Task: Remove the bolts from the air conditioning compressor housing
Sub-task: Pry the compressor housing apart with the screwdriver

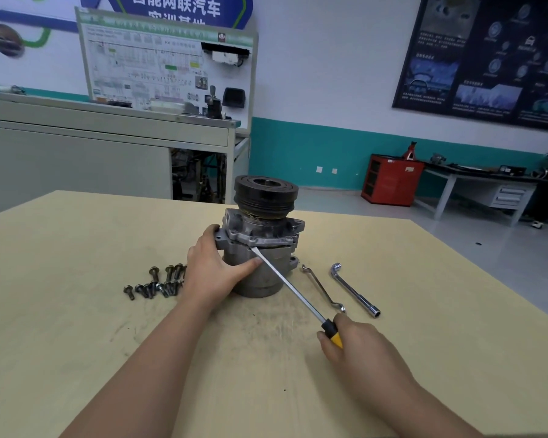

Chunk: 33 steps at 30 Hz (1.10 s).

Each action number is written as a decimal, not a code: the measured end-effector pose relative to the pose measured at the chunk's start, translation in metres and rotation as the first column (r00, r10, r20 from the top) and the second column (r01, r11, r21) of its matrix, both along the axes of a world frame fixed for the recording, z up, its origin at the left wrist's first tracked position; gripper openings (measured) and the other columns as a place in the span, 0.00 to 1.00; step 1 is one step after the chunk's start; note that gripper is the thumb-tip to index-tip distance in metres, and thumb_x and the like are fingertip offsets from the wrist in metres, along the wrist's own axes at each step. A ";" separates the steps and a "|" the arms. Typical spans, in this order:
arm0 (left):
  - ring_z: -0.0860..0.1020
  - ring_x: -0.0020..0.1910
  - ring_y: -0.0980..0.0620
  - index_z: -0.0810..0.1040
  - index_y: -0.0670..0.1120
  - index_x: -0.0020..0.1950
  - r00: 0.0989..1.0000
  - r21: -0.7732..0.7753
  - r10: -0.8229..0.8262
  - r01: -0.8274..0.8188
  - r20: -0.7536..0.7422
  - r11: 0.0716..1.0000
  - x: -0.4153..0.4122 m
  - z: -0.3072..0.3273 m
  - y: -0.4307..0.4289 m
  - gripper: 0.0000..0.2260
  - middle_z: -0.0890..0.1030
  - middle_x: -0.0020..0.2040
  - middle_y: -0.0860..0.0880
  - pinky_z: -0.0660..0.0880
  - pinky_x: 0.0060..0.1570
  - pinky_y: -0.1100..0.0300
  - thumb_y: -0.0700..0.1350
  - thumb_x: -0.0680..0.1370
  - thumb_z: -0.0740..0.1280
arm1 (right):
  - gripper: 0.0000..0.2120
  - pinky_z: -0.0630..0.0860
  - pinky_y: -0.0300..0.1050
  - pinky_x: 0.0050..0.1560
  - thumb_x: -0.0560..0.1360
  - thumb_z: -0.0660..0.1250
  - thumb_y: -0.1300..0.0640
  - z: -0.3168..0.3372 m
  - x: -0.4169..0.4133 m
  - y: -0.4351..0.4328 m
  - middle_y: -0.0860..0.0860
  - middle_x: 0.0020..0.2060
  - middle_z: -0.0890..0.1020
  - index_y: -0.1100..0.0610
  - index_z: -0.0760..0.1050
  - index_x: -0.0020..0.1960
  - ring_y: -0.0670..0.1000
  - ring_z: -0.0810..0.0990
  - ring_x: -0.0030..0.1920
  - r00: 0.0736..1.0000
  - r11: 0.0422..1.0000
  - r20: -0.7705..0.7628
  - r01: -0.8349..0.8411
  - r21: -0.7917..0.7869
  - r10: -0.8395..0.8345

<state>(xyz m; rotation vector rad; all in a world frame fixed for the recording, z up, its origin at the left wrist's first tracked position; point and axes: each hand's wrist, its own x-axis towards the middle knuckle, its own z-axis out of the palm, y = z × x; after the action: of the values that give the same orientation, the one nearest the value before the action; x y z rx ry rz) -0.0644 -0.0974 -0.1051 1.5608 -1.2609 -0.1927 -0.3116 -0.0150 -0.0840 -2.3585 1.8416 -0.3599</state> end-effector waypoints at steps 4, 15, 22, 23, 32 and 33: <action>0.66 0.66 0.46 0.61 0.48 0.73 1.000 0.007 -0.003 0.003 -0.002 1.000 0.000 0.000 0.000 0.49 0.72 0.66 0.49 0.68 0.64 0.47 0.67 0.59 0.73 | 0.14 0.72 0.43 0.31 0.78 0.61 0.44 0.021 -0.012 -0.001 0.49 0.35 0.74 0.55 0.70 0.42 0.48 0.72 0.27 0.980 0.983 0.196 -0.070 0.168 0.037; 0.67 0.67 0.47 0.58 0.51 0.74 0.995 0.000 -0.033 0.033 -0.091 0.999 -0.003 -0.001 0.003 0.49 0.70 0.69 0.50 0.68 0.66 0.46 0.65 0.59 0.75 | 0.15 0.69 0.39 0.27 0.77 0.64 0.47 0.065 -0.056 -0.004 0.49 0.24 0.73 0.59 0.69 0.40 0.50 0.71 0.22 0.956 0.910 0.289 -0.072 0.409 -0.054; 0.70 0.65 0.47 0.58 0.52 0.74 0.989 -0.003 -0.061 0.061 -0.132 0.998 -0.003 -0.001 0.004 0.50 0.69 0.69 0.51 0.69 0.65 0.45 0.65 0.58 0.75 | 0.16 0.69 0.40 0.27 0.77 0.64 0.48 0.069 -0.060 -0.009 0.51 0.26 0.73 0.60 0.70 0.39 0.51 0.71 0.24 0.937 0.868 0.335 -0.085 0.489 -0.097; 0.70 0.65 0.47 0.58 0.52 0.74 0.989 -0.004 -0.063 0.063 -0.135 0.998 -0.004 -0.001 0.004 0.50 0.69 0.69 0.51 0.70 0.64 0.45 0.66 0.58 0.75 | 0.16 0.70 0.40 0.27 0.76 0.65 0.47 0.069 -0.060 -0.009 0.51 0.26 0.73 0.60 0.70 0.39 0.52 0.71 0.24 0.936 0.863 0.338 -0.087 0.498 -0.101; 0.70 0.65 0.48 0.58 0.52 0.74 0.986 -0.016 -0.070 0.069 -0.148 0.998 -0.004 -0.001 0.005 0.50 0.69 0.69 0.51 0.70 0.64 0.46 0.64 0.58 0.76 | 0.18 0.70 0.41 0.27 0.76 0.65 0.46 0.073 -0.059 -0.017 0.52 0.26 0.73 0.60 0.70 0.38 0.52 0.71 0.24 0.938 0.864 0.325 -0.063 0.499 -0.120; 0.71 0.65 0.48 0.58 0.53 0.74 0.986 -0.014 -0.071 0.069 -0.149 0.997 -0.004 -0.001 0.005 0.50 0.69 0.69 0.51 0.70 0.64 0.46 0.64 0.58 0.76 | 0.18 0.70 0.41 0.26 0.76 0.65 0.46 0.073 -0.057 -0.018 0.52 0.26 0.73 0.60 0.70 0.38 0.52 0.71 0.24 0.938 0.865 0.325 -0.065 0.497 -0.116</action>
<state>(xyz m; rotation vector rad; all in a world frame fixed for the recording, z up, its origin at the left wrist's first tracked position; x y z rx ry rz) -0.0682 -0.0923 -0.1064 1.4673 -1.1977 -0.3424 -0.3684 -0.0329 -0.0108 -1.7875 1.5650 -0.2379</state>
